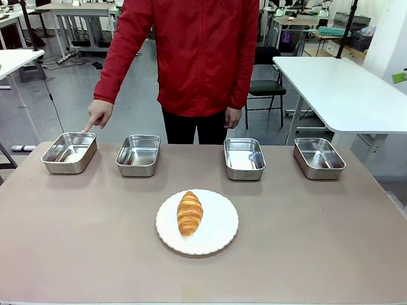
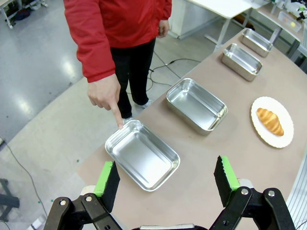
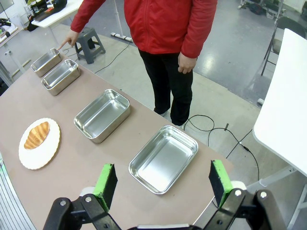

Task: Place the bread in the container.
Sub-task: Place the Butter Roll into the Airtight Container indicated by the human.

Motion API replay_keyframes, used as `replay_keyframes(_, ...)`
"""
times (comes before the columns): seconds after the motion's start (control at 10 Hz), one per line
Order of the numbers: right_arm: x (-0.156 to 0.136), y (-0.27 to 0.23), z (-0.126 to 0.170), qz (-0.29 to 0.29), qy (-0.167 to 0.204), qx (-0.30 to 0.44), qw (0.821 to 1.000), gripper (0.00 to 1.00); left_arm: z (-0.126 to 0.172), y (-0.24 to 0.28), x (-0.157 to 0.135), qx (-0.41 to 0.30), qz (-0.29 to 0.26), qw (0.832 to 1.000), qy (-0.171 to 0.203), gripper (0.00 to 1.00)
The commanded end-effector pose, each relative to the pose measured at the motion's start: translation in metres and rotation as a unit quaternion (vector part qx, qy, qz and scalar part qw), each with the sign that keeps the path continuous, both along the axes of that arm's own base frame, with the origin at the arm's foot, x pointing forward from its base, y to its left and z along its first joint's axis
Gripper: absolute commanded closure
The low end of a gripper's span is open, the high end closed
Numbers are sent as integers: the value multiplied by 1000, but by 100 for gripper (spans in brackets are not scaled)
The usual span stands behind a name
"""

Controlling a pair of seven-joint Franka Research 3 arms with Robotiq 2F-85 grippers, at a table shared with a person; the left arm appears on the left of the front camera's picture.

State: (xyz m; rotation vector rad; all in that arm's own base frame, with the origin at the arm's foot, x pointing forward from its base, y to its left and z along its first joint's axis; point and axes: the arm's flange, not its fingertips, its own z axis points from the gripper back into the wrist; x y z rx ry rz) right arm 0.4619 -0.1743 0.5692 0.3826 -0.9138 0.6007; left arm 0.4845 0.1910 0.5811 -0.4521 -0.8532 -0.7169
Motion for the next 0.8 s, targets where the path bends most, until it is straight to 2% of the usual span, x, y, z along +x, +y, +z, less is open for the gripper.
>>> replay_keyframes(0.0,0,1,1,2,-2,1,1000,0,0,0,-1,-4,-6,1000,-5,0)
replay_keyframes(0.7,0,1,1,2,-2,1,1000,0,0,0,-1,-4,-6,1000,-5,0)
